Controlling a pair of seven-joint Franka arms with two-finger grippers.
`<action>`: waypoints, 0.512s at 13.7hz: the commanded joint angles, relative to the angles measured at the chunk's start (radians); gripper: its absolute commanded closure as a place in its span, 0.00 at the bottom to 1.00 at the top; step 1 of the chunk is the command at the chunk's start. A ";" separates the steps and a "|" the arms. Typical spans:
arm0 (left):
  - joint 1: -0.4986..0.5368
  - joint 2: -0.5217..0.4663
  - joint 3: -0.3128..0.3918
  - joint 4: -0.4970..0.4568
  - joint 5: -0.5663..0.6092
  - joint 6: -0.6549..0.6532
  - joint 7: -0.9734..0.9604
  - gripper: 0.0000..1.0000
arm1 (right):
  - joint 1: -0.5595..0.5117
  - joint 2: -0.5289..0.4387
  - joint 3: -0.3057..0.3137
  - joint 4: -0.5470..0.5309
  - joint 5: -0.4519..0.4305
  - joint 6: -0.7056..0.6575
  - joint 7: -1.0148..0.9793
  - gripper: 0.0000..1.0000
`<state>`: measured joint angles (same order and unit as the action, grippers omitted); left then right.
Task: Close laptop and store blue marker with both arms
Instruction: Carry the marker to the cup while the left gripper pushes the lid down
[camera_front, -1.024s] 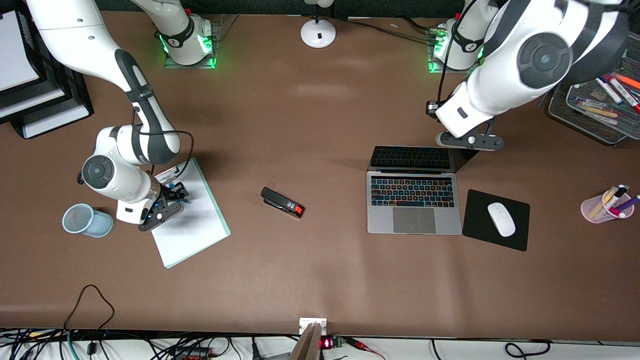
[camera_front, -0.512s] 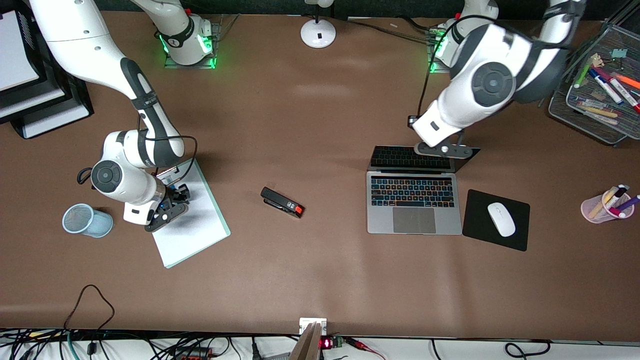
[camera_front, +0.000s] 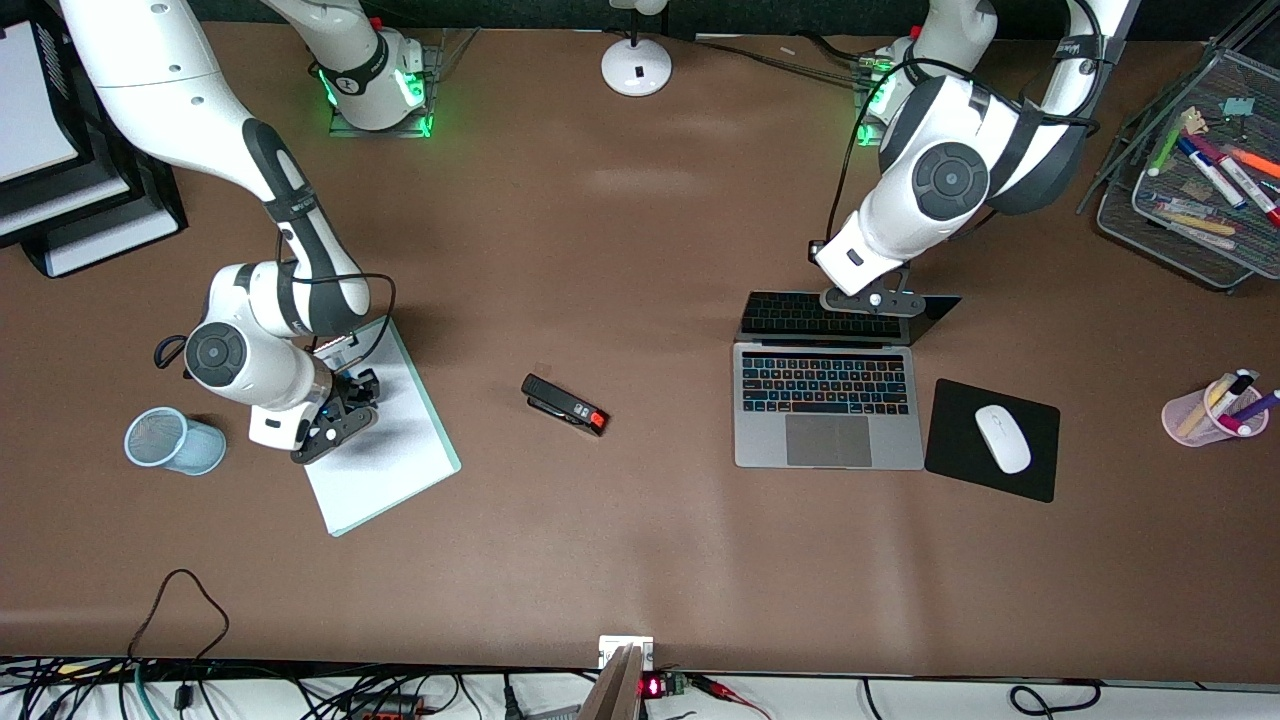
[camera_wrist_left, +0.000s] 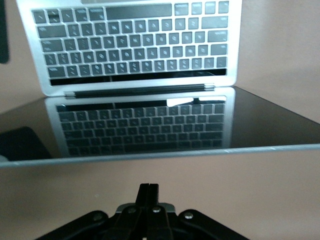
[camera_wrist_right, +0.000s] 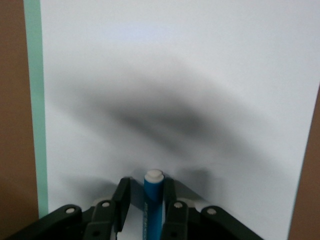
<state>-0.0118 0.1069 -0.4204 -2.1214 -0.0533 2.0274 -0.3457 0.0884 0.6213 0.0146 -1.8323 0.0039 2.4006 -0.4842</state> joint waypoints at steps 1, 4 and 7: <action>0.019 -0.020 0.000 -0.023 0.082 0.065 -0.012 1.00 | -0.002 0.018 0.001 0.016 0.001 0.014 -0.004 0.73; 0.044 -0.012 0.003 -0.012 0.127 0.152 -0.010 1.00 | -0.002 0.023 0.001 0.025 0.002 0.015 0.001 0.89; 0.072 0.033 0.006 -0.008 0.138 0.269 -0.001 1.00 | -0.012 -0.011 -0.002 0.060 0.011 -0.020 0.001 1.00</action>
<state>0.0389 0.1186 -0.4081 -2.1255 0.0580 2.2297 -0.3479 0.0860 0.6296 0.0119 -1.8053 0.0042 2.4108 -0.4805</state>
